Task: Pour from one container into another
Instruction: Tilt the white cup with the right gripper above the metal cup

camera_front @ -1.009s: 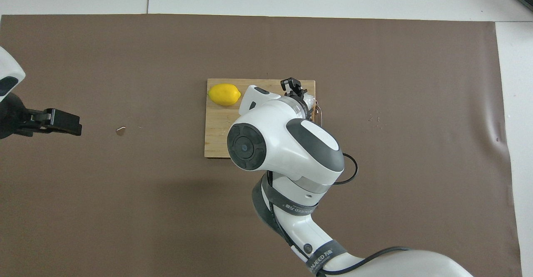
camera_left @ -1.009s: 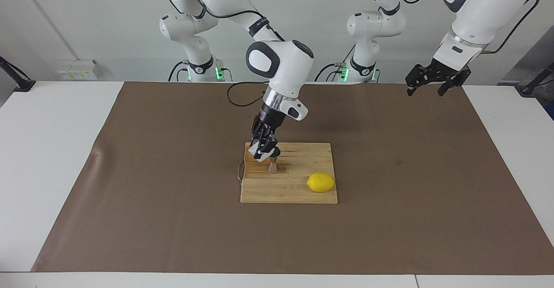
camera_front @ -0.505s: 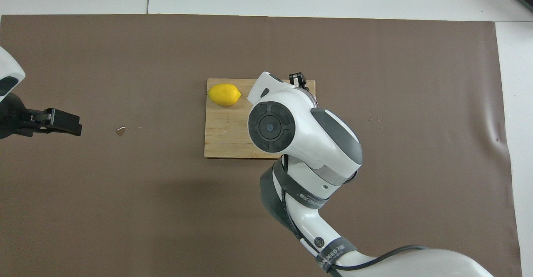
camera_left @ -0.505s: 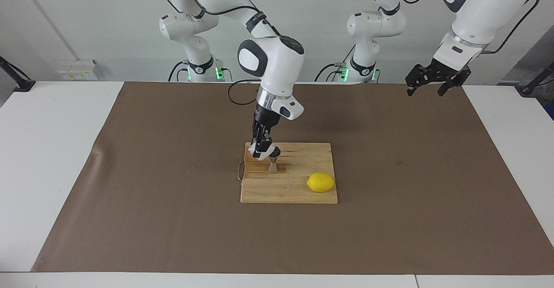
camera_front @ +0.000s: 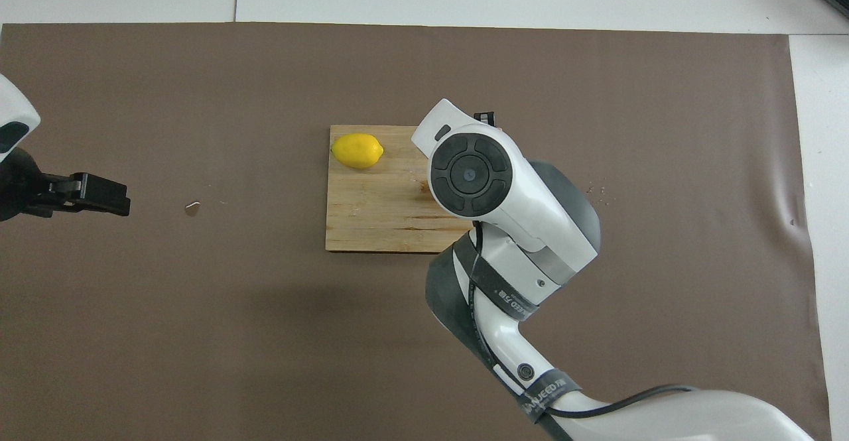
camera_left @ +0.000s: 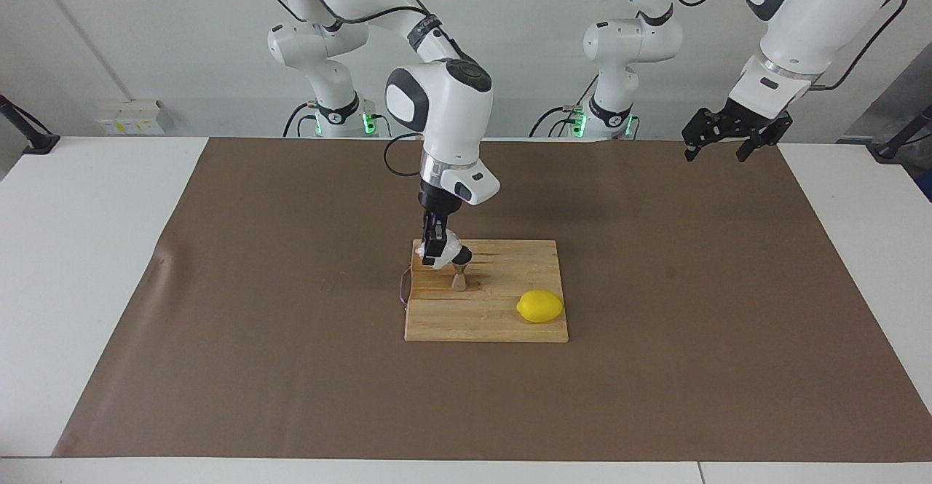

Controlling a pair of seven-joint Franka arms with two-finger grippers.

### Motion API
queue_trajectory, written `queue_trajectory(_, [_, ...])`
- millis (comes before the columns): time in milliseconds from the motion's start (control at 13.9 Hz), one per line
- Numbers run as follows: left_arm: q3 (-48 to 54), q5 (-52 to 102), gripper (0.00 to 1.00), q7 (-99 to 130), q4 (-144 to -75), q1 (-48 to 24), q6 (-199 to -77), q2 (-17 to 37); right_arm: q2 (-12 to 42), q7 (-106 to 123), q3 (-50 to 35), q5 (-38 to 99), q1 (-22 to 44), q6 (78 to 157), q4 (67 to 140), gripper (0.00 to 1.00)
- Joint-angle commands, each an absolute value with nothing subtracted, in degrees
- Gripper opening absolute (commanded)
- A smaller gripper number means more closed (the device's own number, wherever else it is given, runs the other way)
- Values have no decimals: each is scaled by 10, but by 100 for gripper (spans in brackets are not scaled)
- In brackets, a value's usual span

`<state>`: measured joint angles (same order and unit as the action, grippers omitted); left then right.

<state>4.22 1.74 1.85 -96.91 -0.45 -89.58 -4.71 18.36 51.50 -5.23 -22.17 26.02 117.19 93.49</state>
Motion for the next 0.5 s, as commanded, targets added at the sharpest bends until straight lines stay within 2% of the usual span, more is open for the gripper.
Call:
queue_trajectory(0, [43,24,100,14,-972,0,-887,-57,177,533,-56,-182,240,1179,943,0])
queue_trajectory(433, [43,24,100,14,-972,0,-887,-57,175,633,-56,-68,184,1193,968,0])
